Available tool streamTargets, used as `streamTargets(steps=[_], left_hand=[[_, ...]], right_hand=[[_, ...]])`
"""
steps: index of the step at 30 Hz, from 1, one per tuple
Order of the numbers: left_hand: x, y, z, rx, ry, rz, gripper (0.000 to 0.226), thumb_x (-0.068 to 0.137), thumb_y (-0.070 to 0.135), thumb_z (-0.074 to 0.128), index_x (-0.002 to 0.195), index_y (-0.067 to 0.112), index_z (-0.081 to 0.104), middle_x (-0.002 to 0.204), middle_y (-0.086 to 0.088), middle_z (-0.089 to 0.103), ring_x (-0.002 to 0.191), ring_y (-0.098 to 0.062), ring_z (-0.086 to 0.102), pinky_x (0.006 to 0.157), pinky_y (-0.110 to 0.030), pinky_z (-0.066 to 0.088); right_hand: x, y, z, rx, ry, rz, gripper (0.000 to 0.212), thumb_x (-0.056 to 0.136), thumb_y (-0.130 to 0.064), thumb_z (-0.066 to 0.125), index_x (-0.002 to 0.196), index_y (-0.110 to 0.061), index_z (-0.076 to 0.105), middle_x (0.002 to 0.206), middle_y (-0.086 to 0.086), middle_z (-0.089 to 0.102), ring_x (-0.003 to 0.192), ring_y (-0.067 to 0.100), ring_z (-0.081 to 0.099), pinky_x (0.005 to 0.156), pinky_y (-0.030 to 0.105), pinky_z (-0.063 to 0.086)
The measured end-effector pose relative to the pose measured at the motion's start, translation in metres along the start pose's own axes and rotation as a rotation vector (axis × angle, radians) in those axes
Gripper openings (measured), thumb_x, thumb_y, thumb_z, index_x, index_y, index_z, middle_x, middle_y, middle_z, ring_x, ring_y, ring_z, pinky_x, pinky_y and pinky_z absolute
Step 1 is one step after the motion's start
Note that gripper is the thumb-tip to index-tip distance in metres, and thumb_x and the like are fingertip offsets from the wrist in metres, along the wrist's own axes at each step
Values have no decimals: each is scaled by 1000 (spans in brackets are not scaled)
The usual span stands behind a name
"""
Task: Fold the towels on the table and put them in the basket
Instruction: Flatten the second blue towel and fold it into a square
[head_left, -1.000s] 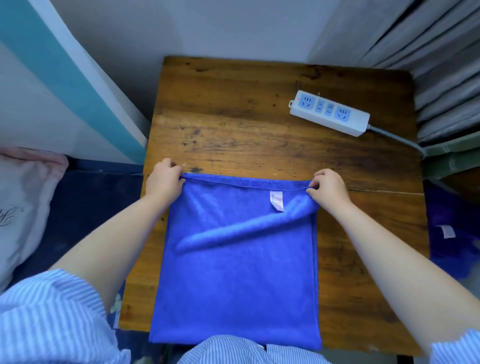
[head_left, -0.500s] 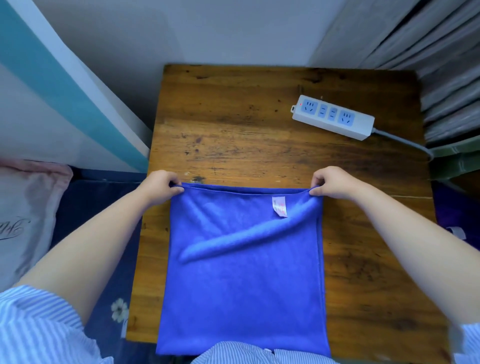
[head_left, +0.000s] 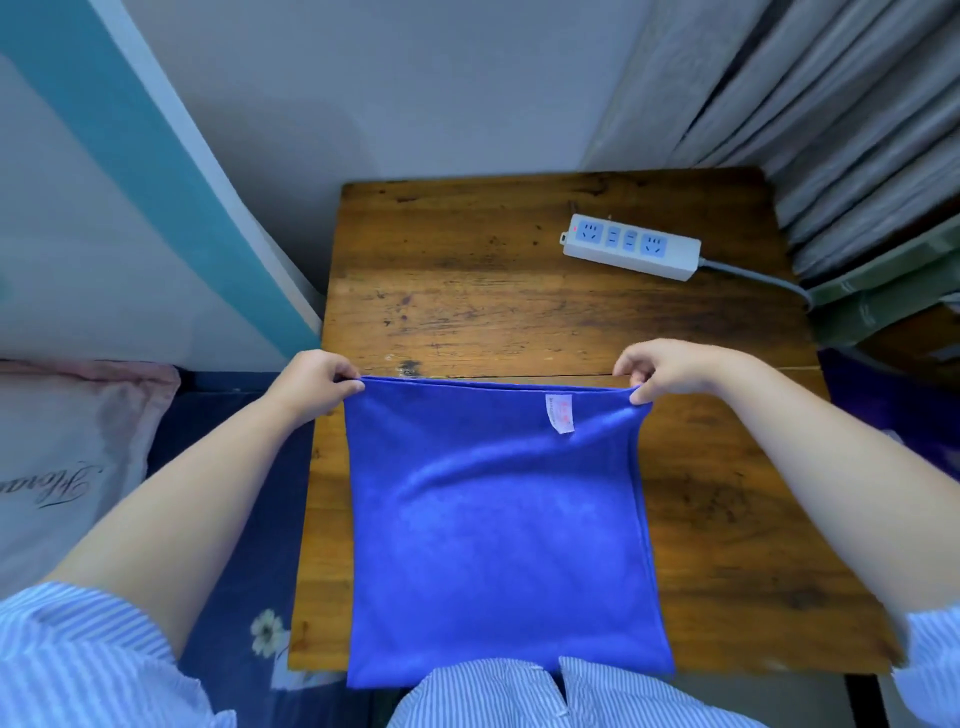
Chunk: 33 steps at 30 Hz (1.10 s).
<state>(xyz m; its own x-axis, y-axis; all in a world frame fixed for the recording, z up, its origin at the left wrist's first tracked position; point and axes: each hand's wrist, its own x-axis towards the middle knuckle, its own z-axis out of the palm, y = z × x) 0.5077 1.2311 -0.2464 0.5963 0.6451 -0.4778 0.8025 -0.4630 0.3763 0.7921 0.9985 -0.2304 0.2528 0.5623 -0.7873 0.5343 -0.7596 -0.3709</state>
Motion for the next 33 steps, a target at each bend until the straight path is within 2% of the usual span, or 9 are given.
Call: streamTargets(steps=[3,5,10,13,18,25,27,29,33], left_hand=[[-18,5,-3,75,37,78,21,91,16,57,101,2,68,102,-13,67,89,-21,57,73,-27,43],[-34,8,-7,106,81,146,20,91,16,56,100,2,67,101,-12,67,87,-19,55,73,-26,43],[-80,6,-17,176,178,287,15,94,14,51,105,6,58,107,-14,65,96,-28,58,74,-31,44],[-100,11,-28,253,244,332,29,96,13,45,124,9,52,120,-13,62,110,-31,56,87,-34,46],[-125,19,-61,472,388,364,27,97,15,40,108,6,63,108,-13,65,102,-30,57,77,-35,47],[-150,49,-136,-78,938,460,23,91,9,51,98,-4,68,106,-24,63,103,-39,55,86,-39,40],[-154,54,-146,2,860,429,26,91,11,48,100,-2,68,106,-24,64,101,-38,57,83,-37,42],[-157,57,-148,182,726,311,29,94,14,43,107,4,67,112,-20,63,104,-36,57,80,-35,44],[-161,63,-156,193,817,292,29,95,15,41,106,4,66,108,-20,65,100,-37,58,76,-37,45]], right_hand=[[-24,-6,14,-181,-35,76,23,87,-9,57,109,-15,58,94,-1,55,79,8,53,60,14,43],[-43,-10,25,-236,3,119,13,88,-9,55,99,-13,62,96,3,58,83,13,53,57,15,41],[-99,-24,48,-318,235,190,11,86,-8,56,93,-9,65,90,5,57,83,17,52,53,17,37],[-125,-33,52,-353,402,212,18,87,-8,56,100,-6,67,92,8,61,88,22,55,61,20,39],[-160,-45,52,-350,730,159,23,84,-6,52,100,-6,69,108,14,65,102,29,59,82,30,48],[-229,-80,5,-52,1373,-158,50,68,-19,37,98,3,71,98,30,64,99,40,57,81,34,43],[-240,-90,3,-40,1351,-147,51,68,-20,37,98,1,71,101,28,64,101,39,57,82,33,43],[-241,-94,6,-171,1182,-31,36,82,-18,45,103,-4,70,111,22,63,108,34,56,85,32,45],[-252,-96,3,-121,1292,-36,26,86,-5,51,105,-1,68,111,22,61,106,36,55,81,34,45]])
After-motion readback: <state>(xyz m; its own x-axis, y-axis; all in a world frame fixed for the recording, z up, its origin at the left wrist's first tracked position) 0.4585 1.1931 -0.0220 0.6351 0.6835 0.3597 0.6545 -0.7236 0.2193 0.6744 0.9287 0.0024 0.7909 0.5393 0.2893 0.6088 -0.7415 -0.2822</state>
